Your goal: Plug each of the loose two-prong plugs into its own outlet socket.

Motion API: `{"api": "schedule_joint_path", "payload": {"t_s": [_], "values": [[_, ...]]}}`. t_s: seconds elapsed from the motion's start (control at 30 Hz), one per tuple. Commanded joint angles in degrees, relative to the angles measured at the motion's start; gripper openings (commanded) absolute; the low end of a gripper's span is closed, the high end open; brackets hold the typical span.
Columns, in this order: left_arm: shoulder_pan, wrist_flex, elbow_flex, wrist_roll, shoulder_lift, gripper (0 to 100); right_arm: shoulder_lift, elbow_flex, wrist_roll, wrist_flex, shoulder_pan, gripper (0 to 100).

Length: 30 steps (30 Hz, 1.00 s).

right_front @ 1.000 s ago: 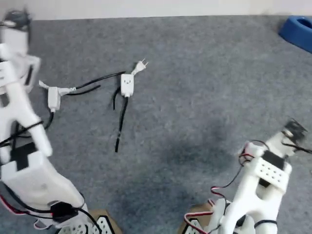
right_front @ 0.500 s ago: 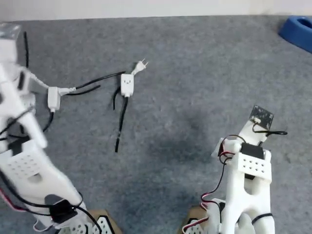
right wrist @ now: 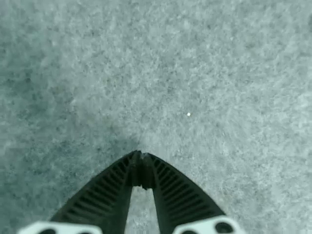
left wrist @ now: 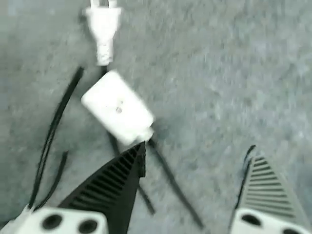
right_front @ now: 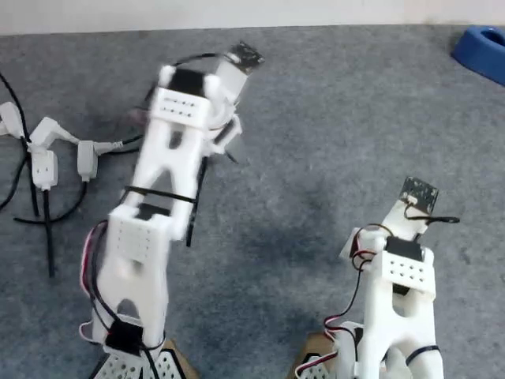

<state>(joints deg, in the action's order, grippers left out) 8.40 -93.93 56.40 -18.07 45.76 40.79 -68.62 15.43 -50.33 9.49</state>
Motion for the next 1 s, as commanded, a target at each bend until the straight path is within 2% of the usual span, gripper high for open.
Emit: {"api": "schedule_joint_path", "payload": {"t_s": [0.0,0.07,0.1,0.2,0.43,0.57,0.8,0.97], "values": [[0.57,-0.26,11.38,3.25,4.88,32,1.19,-0.75,-0.62,2.86,0.66,1.0],[0.04,-2.73,14.55,3.25,7.08,32,0.92,-0.66,-0.97,2.77,2.07,1.0],[-0.13,-3.69,15.60,3.34,8.04,32,0.92,-0.57,-3.43,2.68,2.86,1.6],[-0.66,-4.84,16.40,3.43,9.89,32,0.84,-0.57,-17.14,2.51,2.86,9.3],[-0.22,-4.48,16.22,3.43,10.77,32,0.92,1.45,-13.19,-4.26,1.98,11.2],[-0.22,-4.48,16.22,3.43,10.77,32,1.10,1.45,-13.45,-4.26,1.98,11.2],[-0.48,-3.34,16.66,3.34,15.25,32,0.84,0.84,-13.54,-0.57,9.27,11.2],[-0.22,-1.67,16.66,3.16,17.19,32,0.84,-2.15,-14.68,1.63,10.15,11.2]]}}
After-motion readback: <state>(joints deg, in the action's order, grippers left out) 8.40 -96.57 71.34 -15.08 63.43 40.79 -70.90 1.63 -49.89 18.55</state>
